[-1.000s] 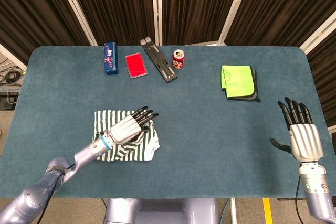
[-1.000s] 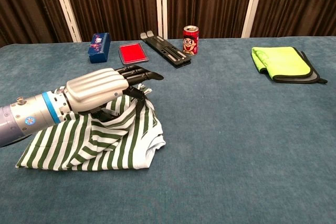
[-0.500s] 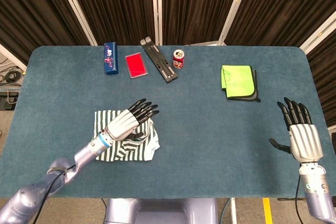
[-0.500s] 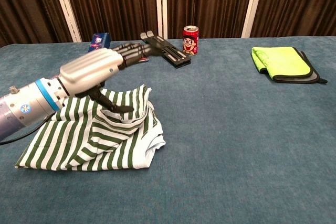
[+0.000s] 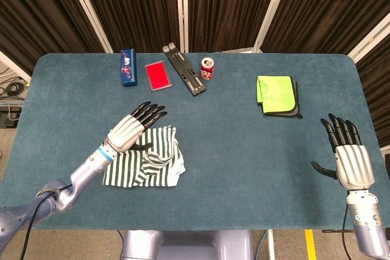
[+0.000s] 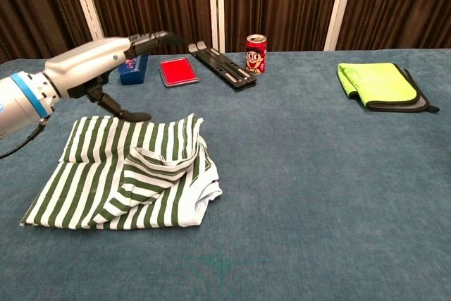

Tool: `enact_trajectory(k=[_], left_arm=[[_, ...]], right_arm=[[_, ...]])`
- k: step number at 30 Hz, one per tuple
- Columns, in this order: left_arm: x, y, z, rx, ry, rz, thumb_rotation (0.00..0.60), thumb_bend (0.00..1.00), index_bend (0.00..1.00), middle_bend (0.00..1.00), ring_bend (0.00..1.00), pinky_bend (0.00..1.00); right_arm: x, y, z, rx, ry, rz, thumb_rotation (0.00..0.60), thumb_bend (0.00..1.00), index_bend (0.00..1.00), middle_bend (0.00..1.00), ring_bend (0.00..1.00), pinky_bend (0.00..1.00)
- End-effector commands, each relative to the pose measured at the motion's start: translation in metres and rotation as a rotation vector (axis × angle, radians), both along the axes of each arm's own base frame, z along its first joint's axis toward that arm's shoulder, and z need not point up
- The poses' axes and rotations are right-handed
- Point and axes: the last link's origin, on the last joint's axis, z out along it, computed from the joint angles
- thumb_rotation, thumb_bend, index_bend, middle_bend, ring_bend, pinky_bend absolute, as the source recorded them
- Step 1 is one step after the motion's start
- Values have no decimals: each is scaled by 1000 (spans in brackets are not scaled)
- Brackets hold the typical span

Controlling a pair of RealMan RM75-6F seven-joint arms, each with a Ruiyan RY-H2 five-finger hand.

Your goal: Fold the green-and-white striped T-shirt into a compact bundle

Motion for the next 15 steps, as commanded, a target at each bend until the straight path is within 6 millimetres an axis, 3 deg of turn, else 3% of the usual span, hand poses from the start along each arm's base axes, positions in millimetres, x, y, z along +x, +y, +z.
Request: enact_trajectory(k=[1, 7, 15], left_arm=[[-19, -4, -5, -27, 54, 59, 600, 227, 0, 0, 0, 0], [-34, -10, -16, -55, 88, 85, 600, 227, 0, 0, 0, 0], [-28, -16, -34, -83, 77, 74, 600, 227, 0, 0, 0, 0]], right_arm=[[0, 0, 1, -2, -2, -2, 600, 0, 15, 0, 0, 0], [-1, -1, 2, -3, -4, -4, 600, 0, 15, 0, 0, 0], [-1, 0, 0, 3, 0, -2, 600, 0, 15, 0, 0, 0]])
